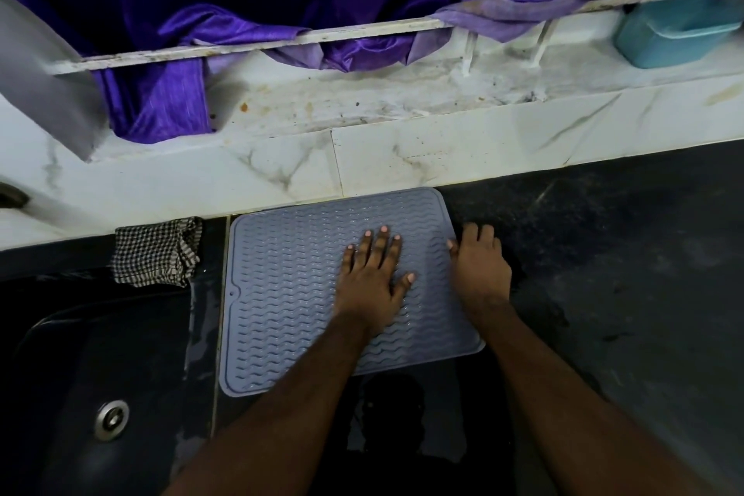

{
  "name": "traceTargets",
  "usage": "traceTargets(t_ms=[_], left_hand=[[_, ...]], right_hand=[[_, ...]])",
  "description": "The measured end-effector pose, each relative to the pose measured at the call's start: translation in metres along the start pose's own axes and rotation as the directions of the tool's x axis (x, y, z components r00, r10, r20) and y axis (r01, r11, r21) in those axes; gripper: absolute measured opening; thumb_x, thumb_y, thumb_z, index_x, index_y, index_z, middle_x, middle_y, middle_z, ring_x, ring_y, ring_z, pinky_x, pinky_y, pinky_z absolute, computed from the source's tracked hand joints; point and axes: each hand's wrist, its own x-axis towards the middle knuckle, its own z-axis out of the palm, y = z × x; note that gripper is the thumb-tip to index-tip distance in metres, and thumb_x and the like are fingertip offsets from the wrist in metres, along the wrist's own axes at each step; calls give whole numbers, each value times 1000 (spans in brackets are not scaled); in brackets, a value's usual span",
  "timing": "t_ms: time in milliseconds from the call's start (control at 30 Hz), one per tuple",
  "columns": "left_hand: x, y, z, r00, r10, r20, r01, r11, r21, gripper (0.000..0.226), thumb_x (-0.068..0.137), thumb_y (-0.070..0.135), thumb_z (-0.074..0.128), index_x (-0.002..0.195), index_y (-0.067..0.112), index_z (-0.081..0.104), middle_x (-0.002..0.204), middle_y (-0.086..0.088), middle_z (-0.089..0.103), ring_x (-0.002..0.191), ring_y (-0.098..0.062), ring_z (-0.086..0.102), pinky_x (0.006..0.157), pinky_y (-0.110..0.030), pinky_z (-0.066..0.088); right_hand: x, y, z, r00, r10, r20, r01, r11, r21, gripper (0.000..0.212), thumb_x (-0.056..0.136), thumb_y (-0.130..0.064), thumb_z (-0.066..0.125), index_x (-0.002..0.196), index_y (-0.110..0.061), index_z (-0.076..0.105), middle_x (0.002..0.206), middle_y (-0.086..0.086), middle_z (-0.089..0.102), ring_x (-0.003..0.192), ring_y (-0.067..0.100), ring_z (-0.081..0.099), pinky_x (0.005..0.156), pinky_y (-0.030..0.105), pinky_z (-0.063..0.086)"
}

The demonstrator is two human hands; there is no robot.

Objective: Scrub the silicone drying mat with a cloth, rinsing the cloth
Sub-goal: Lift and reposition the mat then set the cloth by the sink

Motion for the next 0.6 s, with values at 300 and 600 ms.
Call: traceTargets(t_ms=[300, 600], left_hand=[[-15, -25, -17, 968, -195, -160, 184, 980, -76, 59, 108, 42, 24, 160, 13, 24, 170, -7, 13, 157, -22, 4, 127, -41, 1], [-45, -74, -12, 880, -448, -157, 442, 894, -71, 79, 96, 72, 9, 162, 29, 1, 169, -13, -7, 157, -29, -8, 126, -47, -3]], right_hand=[[-22, -89, 28, 923, -370, 109, 357, 926, 124, 55, 107, -30, 33, 158, -13, 22, 165, 6, 20, 152, 22, 15, 121, 36, 13], [-43, -107, 64, 934, -336, 119, 336, 942, 23, 63, 104, -47, 21, 160, -18, 14, 167, 3, 7, 154, 24, 6, 123, 48, 10]])
